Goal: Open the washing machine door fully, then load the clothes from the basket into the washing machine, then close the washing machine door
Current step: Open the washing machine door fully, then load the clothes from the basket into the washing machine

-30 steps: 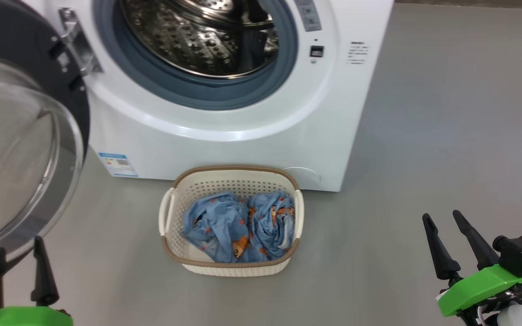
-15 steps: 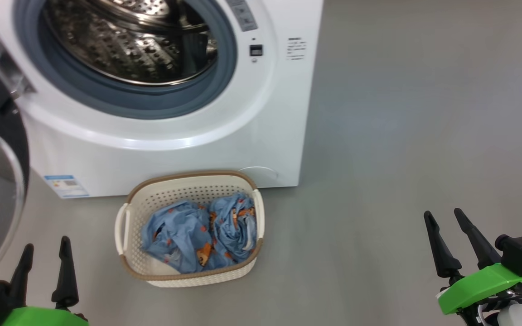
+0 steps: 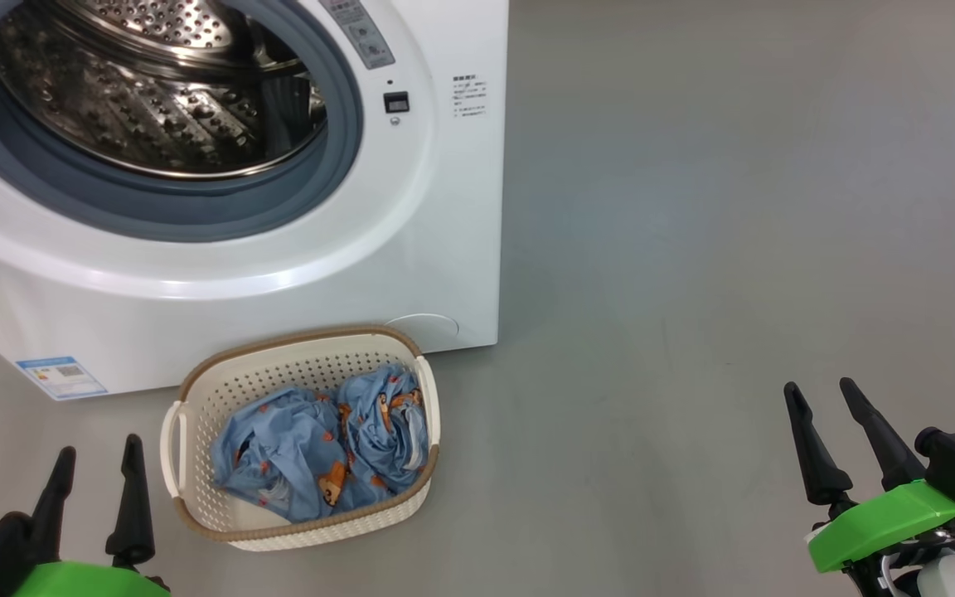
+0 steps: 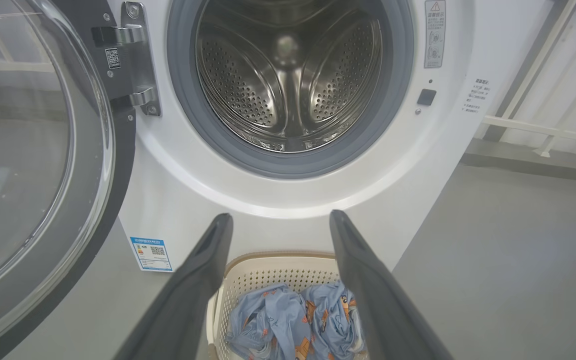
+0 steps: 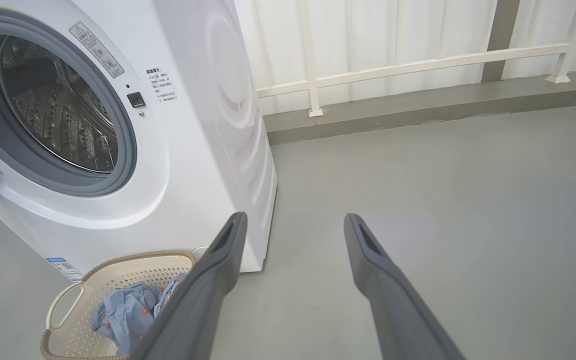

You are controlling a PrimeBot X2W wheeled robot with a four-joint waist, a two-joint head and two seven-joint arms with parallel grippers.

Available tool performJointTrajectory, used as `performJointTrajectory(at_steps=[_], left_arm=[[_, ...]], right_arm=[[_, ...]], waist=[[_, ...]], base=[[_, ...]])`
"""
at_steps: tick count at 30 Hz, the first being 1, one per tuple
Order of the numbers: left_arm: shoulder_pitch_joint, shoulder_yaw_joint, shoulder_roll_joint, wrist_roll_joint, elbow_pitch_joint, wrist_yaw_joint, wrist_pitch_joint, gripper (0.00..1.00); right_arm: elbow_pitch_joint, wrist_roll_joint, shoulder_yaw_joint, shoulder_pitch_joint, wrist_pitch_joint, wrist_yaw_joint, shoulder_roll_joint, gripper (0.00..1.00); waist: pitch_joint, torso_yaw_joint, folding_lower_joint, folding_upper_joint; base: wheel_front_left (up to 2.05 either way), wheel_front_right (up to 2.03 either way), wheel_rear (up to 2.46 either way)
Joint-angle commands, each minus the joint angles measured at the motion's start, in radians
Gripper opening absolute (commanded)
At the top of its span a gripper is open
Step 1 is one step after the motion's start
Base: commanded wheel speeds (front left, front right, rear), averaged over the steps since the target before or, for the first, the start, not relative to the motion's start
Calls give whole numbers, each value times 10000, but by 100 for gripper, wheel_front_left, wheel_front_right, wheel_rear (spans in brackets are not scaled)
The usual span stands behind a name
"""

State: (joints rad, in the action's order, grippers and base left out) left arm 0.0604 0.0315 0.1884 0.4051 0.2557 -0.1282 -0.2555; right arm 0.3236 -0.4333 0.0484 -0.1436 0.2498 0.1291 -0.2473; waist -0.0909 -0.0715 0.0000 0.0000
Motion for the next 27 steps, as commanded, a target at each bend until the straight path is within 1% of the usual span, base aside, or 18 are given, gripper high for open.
performJointTrajectory(at_steps=[1,21,27], left_arm=[[122,293,295,7,-162,-25,-63,100],[193,-70,478,214,-130,-25,-63,100],[179,-132,501,263,-156,-25,-63,100]], right_arm=[[-249,-23,147,-9,120,16,-142,100],[-321,45,31,79,120,16,-60,100],[-308,44,54,70,120,16,-79,100]], waist=[[11,-50,0,0],[16,-46,0,0],[6,-49,0,0]], base=[[0,0,0],[0,0,0],[35,-62,27]])
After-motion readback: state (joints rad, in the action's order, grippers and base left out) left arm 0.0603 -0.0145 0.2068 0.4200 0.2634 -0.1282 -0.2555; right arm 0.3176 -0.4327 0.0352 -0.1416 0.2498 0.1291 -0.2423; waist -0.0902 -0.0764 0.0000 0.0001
